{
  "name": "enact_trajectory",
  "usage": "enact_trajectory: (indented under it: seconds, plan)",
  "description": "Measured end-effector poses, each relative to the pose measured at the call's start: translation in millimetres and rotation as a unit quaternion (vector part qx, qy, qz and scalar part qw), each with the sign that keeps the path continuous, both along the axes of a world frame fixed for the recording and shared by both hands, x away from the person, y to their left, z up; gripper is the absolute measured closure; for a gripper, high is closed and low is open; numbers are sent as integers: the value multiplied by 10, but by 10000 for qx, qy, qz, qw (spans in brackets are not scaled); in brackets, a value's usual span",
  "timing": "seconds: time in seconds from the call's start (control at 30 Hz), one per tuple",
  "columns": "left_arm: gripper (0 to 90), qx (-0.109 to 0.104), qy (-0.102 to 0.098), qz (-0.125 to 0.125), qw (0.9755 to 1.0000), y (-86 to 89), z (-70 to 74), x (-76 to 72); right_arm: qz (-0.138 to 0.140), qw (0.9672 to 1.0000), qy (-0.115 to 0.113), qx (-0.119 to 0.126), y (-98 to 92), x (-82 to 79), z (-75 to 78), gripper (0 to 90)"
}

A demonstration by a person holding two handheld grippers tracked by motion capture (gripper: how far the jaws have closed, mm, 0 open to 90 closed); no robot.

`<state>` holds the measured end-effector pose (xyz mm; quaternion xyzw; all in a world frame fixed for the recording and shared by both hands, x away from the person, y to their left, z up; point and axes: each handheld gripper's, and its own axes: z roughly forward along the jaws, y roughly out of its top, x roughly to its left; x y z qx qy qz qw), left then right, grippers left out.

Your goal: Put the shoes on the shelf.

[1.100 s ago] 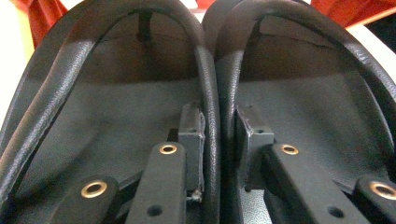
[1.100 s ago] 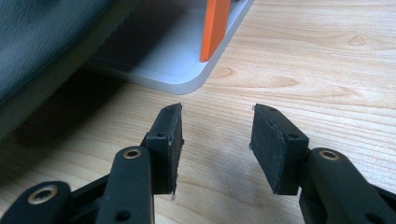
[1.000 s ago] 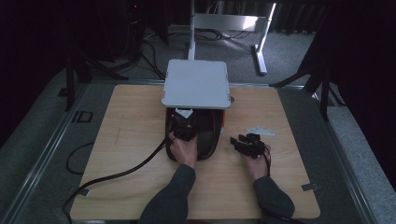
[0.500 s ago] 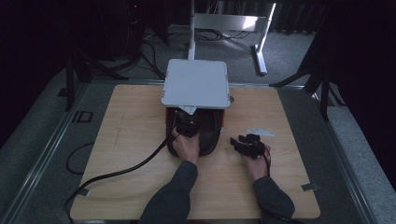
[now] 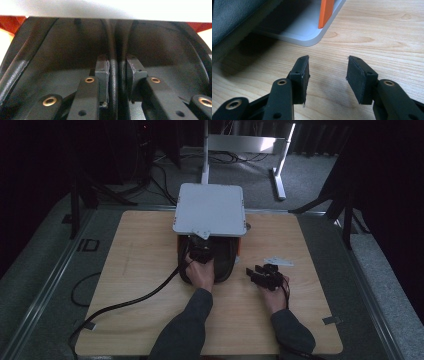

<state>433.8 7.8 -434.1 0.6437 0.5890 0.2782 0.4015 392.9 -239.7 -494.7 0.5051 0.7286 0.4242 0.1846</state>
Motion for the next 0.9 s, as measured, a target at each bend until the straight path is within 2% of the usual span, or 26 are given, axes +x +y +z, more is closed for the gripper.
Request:
enact_trajectory:
  seconds: [0.37,0.47,0.57,0.63,0.9]
  plan:
    - [743,-96,-97,11,9999,30,61,47,2,10000,18,-16,7,3,-13,522]
    - [743,75,-79,4,9999,-14,57,75,0,10000,26,-15,8,2,-15,522]
    - [743,110,-69,11,9999,-41,59,101,0,10000,30,-12,7,3,-19,522]
    - [742,49,-71,28,10000,-37,59,120,-3,10000,25,-6,3,4,-18,523]
    - [740,45,-79,108,9999,-36,23,173,5,10000,29,-45,7,4,-27,521]
